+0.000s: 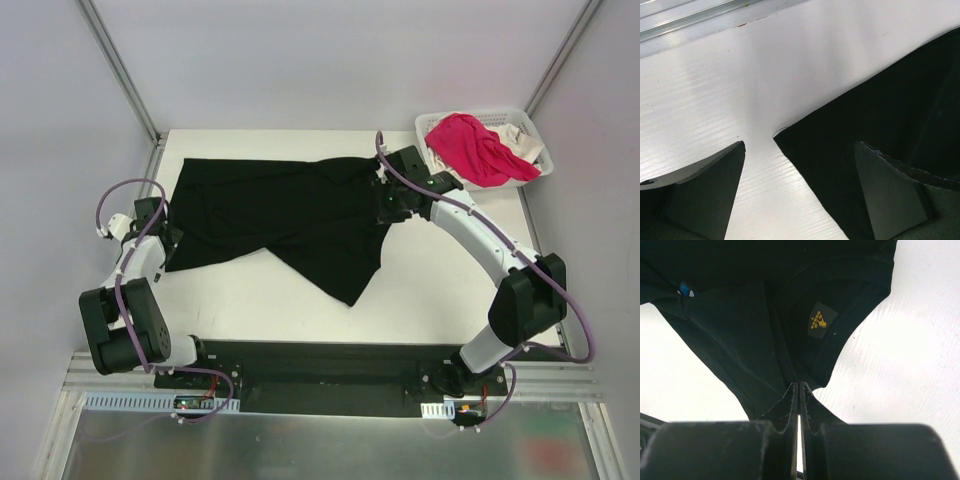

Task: Fold and stack the t-shirts
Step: Grap the side of the flattened tshirt closest away from the robot with both arms

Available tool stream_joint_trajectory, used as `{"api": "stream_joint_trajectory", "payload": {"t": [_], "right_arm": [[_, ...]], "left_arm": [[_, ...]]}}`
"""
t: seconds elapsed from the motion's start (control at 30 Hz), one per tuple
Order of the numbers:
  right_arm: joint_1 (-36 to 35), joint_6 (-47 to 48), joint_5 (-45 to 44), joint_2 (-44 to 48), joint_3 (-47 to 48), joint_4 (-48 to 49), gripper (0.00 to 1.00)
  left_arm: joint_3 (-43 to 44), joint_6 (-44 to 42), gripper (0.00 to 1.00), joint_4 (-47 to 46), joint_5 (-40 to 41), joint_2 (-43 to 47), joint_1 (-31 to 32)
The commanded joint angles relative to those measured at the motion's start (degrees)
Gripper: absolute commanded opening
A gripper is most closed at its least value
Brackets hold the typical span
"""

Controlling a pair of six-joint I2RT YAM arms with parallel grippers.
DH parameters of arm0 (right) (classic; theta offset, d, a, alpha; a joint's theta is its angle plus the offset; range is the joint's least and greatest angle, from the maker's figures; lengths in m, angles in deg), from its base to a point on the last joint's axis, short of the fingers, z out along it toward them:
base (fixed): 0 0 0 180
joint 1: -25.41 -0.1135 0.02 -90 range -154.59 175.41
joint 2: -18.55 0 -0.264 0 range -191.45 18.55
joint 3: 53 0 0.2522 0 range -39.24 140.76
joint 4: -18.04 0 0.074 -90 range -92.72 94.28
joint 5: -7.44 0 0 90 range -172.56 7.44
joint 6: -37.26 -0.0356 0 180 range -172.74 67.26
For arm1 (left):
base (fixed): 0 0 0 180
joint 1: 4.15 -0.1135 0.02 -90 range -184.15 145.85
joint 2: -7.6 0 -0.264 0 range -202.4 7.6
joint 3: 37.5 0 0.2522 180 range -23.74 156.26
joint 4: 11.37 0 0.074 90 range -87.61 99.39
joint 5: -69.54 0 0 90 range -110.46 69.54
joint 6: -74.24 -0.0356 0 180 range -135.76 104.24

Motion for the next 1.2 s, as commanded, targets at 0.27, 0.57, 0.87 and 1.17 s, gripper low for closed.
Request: {"api": "stream_joint_trajectory", "payload": {"t": [0.27, 0.57, 0.87, 1.17], "right_arm": [[-0.6, 0.5, 0.4, -1.5, 5.8, -0.8, 0.01], [-1.5, 0.2, 0.6, -1.4, 6.3, -0.4, 0.01], [-2.0, 0.2, 0.5, -1.9, 6.8, -0.3, 0.01], [-2.6, 0.0, 0.5, -2.6, 8.2, -0.5, 0.01]], "left_arm": [[-0.9, 0.0, 0.89, 3.8, 0.8, -2.4, -0.2], [2.3, -5.3, 0.83, 4.4, -1.8, -8.4, -0.2], [6.0, -7.6, 0.80, 4.6, -3.7, -11.8, 0.2], [6.1, -8.3, 0.67, 4.8, -1.7, -12.5, 1.5]]}}
